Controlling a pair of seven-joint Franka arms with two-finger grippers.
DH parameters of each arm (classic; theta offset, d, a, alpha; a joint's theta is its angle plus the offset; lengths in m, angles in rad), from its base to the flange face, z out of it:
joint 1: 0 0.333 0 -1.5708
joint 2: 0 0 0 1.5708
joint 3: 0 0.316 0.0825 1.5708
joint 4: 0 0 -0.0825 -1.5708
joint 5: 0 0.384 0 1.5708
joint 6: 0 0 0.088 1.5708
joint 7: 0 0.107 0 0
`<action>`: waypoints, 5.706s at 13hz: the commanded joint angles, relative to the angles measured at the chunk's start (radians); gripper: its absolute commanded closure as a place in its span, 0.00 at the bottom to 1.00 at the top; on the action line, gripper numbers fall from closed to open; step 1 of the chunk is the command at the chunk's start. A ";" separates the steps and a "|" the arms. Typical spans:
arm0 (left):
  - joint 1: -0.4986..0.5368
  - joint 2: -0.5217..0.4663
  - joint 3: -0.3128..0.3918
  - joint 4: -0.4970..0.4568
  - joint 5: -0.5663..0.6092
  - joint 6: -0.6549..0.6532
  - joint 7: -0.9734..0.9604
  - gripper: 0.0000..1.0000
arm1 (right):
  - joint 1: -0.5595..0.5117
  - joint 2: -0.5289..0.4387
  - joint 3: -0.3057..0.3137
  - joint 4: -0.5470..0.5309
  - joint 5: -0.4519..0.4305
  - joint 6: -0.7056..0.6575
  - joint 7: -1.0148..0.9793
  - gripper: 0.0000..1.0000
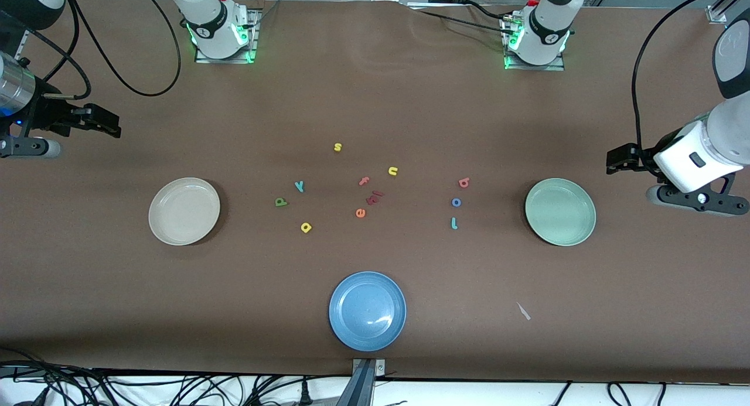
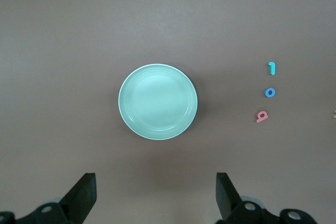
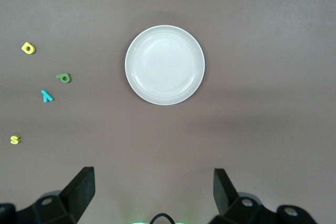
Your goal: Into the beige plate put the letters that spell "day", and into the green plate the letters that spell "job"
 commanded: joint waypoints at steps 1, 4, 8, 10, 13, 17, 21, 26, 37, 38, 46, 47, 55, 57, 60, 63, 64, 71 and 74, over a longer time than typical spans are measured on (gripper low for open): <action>-0.006 0.002 -0.003 -0.015 0.011 -0.008 -0.010 0.00 | -0.001 0.016 0.002 0.007 0.018 -0.011 -0.014 0.00; -0.014 0.029 -0.003 -0.024 -0.078 -0.003 -0.024 0.00 | 0.008 0.014 0.005 0.005 0.018 -0.013 -0.016 0.00; -0.049 0.066 -0.003 -0.062 -0.115 0.012 -0.131 0.00 | 0.010 0.014 0.045 -0.006 0.019 -0.011 -0.008 0.00; -0.084 0.066 -0.005 -0.135 -0.117 0.110 -0.200 0.00 | 0.010 0.014 0.076 -0.007 0.019 -0.010 0.003 0.00; -0.097 0.057 -0.060 -0.310 -0.146 0.297 -0.324 0.00 | 0.011 0.017 0.123 -0.007 0.024 -0.011 0.003 0.00; -0.098 0.058 -0.123 -0.487 -0.146 0.451 -0.510 0.00 | 0.071 0.063 0.149 -0.001 0.025 0.010 0.003 0.00; -0.135 0.072 -0.127 -0.680 -0.147 0.774 -0.723 0.00 | 0.155 0.152 0.149 -0.004 0.027 0.094 0.076 0.00; -0.185 0.193 -0.126 -0.699 -0.135 0.936 -0.852 0.16 | 0.227 0.200 0.151 -0.146 0.025 0.347 0.170 0.00; -0.224 0.250 -0.126 -0.708 -0.135 0.936 -0.884 0.45 | 0.324 0.316 0.155 -0.540 0.018 1.039 0.230 0.00; -0.225 0.250 -0.126 -0.708 -0.135 0.936 -0.884 0.48 | 0.327 0.345 0.155 -0.540 0.012 1.079 0.228 0.00; -0.225 0.262 -0.124 -0.708 -0.129 0.931 -0.884 0.85 | 0.347 0.427 0.154 -0.536 0.006 1.139 0.214 0.08; -0.225 0.261 -0.124 -0.708 -0.112 0.925 -0.884 0.85 | 0.347 0.428 0.154 -0.535 0.004 1.139 0.211 0.09; -0.069 0.060 -0.118 -0.687 -0.095 0.689 -0.642 0.85 | 0.341 0.441 0.149 -0.527 0.002 1.134 0.156 0.34; 0.020 0.043 -0.115 -0.685 -0.095 0.652 -0.517 0.85 | 0.341 0.450 0.149 -0.524 0.002 1.136 0.156 0.42; 0.135 0.072 -0.117 -0.676 -0.008 0.653 -0.390 0.85 | 0.340 0.451 0.149 -0.523 0.002 1.136 0.155 0.49; 0.161 0.176 -0.115 -0.612 0.052 0.661 -0.384 0.79 | 0.341 0.453 0.149 -0.521 0.002 1.136 0.155 0.56; 0.164 0.193 -0.117 -0.602 0.052 0.661 -0.384 0.69 | 0.341 0.453 0.149 -0.521 0.002 1.136 0.155 0.60; 0.152 0.178 -0.185 -0.547 0.037 0.652 -0.514 0.00 | 0.343 0.454 0.149 -0.518 0.004 1.136 0.159 0.68; 0.138 0.183 -0.279 -0.518 0.034 0.653 -0.715 0.00 | 0.343 0.454 0.149 -0.518 0.004 1.136 0.161 0.73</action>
